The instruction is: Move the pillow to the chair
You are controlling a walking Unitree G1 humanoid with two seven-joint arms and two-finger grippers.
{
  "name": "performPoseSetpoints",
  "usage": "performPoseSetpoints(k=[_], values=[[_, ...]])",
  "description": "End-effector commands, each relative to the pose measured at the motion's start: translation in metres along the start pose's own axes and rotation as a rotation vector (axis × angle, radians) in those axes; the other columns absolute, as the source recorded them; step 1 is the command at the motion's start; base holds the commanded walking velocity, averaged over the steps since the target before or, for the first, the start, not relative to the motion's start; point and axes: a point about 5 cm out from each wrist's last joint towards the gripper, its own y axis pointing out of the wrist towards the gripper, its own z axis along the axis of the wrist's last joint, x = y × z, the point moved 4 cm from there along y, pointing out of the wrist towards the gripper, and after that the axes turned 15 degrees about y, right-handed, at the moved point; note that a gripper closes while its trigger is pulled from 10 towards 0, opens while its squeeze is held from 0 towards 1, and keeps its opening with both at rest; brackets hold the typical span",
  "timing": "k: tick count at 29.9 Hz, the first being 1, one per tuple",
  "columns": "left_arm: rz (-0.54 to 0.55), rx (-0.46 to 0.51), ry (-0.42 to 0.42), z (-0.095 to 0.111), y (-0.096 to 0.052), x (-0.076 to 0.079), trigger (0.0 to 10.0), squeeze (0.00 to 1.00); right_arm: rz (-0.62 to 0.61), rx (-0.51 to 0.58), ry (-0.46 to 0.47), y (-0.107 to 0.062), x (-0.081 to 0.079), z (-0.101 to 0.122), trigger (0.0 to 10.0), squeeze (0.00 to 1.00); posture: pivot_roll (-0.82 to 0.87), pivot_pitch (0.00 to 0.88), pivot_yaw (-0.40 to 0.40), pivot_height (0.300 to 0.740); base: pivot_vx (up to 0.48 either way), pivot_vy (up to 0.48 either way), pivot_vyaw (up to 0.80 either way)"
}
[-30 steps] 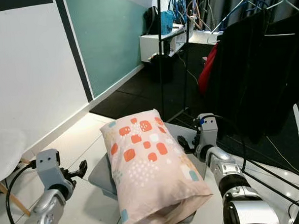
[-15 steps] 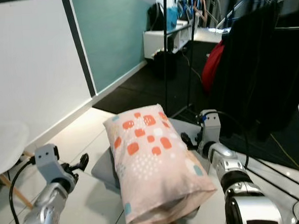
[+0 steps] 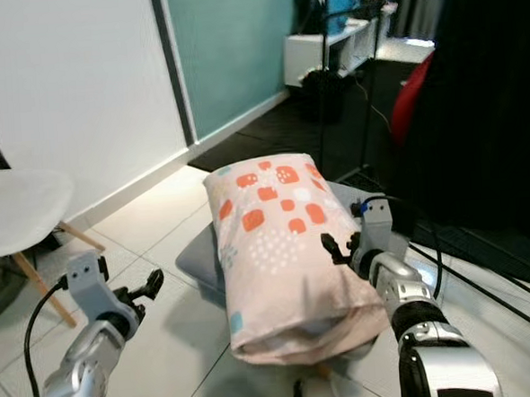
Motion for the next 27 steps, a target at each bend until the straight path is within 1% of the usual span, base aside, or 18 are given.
performPoseSetpoints(k=[1,2,3,5,6,7,10,11,13,15,16,18,19,21,22,24,26,27], values=[[-0.047,-0.002,-0.024,0.002,0.005,0.013,10.0,0.00,0.023,0.013,-0.008,0.002,-0.006,0.006,10.0,0.00,-0.16,0.001,-0.046,0.565,0.000,0.000,0.00],[-0.068,0.004,-0.045,0.005,0.008,0.018,10.0,0.00,0.037,0.011,-0.015,0.002,-0.008,0.007,10.0,0.00,-0.18,0.000,-0.056,0.560,0.000,0.000,0.00],[-0.068,0.004,-0.045,0.005,0.008,0.018,10.0,0.00,0.037,0.011,-0.015,0.002,-0.008,0.007,10.0,0.00,-0.18,0.000,-0.056,0.560,0.000,0.000,0.00],[-0.116,0.043,-0.133,0.019,0.016,0.030,10.0,0.00,0.082,0.018,-0.028,0.003,-0.015,0.012,10.0,0.00,-0.23,0.005,-0.057,0.550,0.000,0.000,0.00],[-0.116,0.043,-0.133,0.019,0.016,0.030,10.0,0.00,0.082,0.018,-0.028,0.003,-0.015,0.012,10.0,0.00,-0.23,0.005,-0.057,0.550,0.000,0.000,0.00],[-0.144,0.090,-0.208,0.034,0.022,0.035,10.0,0.00,0.110,0.038,-0.038,0.002,-0.019,0.020,10.0,0.00,-0.24,0.009,-0.054,0.540,0.000,0.000,0.00],[-0.151,0.112,-0.237,0.042,0.024,0.036,10.0,0.00,0.109,0.051,-0.036,0.000,-0.017,0.024,10.0,0.00,-0.25,0.014,-0.052,0.535,0.000,0.000,0.00],[-0.168,0.147,-0.243,0.056,0.029,0.037,10.0,0.00,0.073,0.070,-0.040,-0.005,-0.005,0.028,10.0,0.00,-0.27,0.020,-0.049,0.525,0.000,0.000,0.00],[-0.168,0.147,-0.243,0.056,0.029,0.037,10.0,0.00,0.073,0.070,-0.040,-0.005,-0.005,0.028,10.0,0.00,-0.27,0.020,-0.049,0.525,0.000,0.000,0.00],[-0.174,0.154,-0.269,0.063,0.032,0.038,10.0,0.00,0.000,0.073,-0.049,-0.012,0.015,0.029,10.0,0.00,-0.28,0.033,-0.049,0.515,0.000,0.000,0.00],[-0.174,0.154,-0.269,0.063,0.032,0.038,10.0,0.00,0.000,0.073,-0.049,-0.012,0.015,0.029,10.0,0.00,-0.28,0.033,-0.049,0.515,0.000,0.000,0.00],[-0.198,0.124,-0.299,0.058,0.034,0.042,10.0,0.00,-0.077,0.071,-0.060,-0.020,0.035,0.030,10.0,0.00,-0.28,0.043,-0.050,0.505,0.000,0.000,0.00],[-0.198,0.124,-0.299,0.058,0.034,0.042,10.0,0.00,-0.077,0.071,-0.060,-0.020,0.035,0.030,10.0,0.00,-0.28,0.043,-0.050,0.505,0.000,0.000,0.00],[-0.149,0.056,-0.235,0.043,0.035,0.035,10.0,0.00,-0.134,0.075,-0.075,-0.025,0.048,0.033,10.0,0.00,-0.30,0.062,-0.051,0.495,0.000,0.000,0.00],[-0.149,0.056,-0.235,0.043,0.035,0.035,10.0,0.00,-0.134,0.075,-0.075,-0.025,0.048,0.033,10.0,0.00,-0.30,0.062,-0.051,0.495,0.000,0.000,0.00],[-0.058,0.025,-0.199,0.035,0.036,0.016,10.0,0.00,-0.152,0.075,-0.087,-0.029,0.053,0.036,10.0,0.00,-0.31,0.074,-0.053,0.485,0.000,0.000,0.00],[0.068,-0.004,-0.221,0.028,0.035,-0.013,10.0,0.00,-0.199,0.046,-0.117,-0.035,0.064,0.033,10.0,0.00,-0.32,0.083,-0.059,0.475,0.000,0.000,0.00],[0.068,-0.004,-0.221,0.028,0.035,-0.013,10.0,0.00,-0.199,0.046,-0.117,-0.035,0.064,0.033,10.0,0.00,-0.32,0.083,-0.059,0.475,0.000,0.000,0.00]])
